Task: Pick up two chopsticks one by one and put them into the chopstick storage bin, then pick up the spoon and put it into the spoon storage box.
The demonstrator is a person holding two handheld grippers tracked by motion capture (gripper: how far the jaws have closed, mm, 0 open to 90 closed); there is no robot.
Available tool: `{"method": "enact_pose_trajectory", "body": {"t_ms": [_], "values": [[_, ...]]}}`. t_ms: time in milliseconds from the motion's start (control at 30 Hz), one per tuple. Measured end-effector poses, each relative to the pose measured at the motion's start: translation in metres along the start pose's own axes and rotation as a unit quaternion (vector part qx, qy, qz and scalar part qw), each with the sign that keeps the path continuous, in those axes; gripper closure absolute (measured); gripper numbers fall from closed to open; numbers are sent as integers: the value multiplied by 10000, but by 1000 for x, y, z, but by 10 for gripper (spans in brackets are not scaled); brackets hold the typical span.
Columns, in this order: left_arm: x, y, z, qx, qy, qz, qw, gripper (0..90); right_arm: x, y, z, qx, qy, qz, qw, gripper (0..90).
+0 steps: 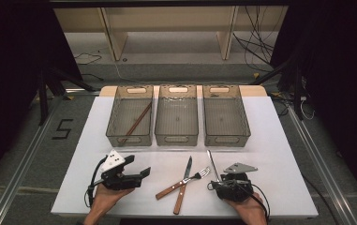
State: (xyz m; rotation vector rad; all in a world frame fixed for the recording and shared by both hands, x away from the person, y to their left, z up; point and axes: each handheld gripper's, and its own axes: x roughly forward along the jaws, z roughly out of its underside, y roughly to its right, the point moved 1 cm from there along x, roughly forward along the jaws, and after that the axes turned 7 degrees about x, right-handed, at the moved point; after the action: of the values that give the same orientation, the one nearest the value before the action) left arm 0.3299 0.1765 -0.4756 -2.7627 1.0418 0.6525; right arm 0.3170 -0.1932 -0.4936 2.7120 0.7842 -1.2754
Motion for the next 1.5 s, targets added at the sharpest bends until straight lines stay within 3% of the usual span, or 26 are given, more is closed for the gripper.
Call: {"method": "enact_pose_trajectory", "body": {"t_ms": [333, 533, 767, 967, 1167, 1500], "values": [[3, 2, 1, -1, -34, 33, 10000, 186, 2, 1, 1, 44, -50, 189, 9998, 612], [4, 4, 1, 74, -43, 67, 9999, 186, 3, -2, 2, -155, -52, 413, 9990, 656], [4, 4, 2, 107, -34, 80, 9999, 187, 3, -2, 0, -141, -123, 505, 9985, 727], [4, 6, 2, 171, -29, 87, 9998, 187, 4, -2, -3, -115, -172, 534, 9984, 824], [5, 7, 2, 188, -42, 78, 9998, 188, 5, -3, -5, -66, -183, 592, 9981, 862], [5, 7, 2, 196, -50, 84, 9998, 188, 2, 4, -8, 108, -117, 465, 9988, 872]]}}
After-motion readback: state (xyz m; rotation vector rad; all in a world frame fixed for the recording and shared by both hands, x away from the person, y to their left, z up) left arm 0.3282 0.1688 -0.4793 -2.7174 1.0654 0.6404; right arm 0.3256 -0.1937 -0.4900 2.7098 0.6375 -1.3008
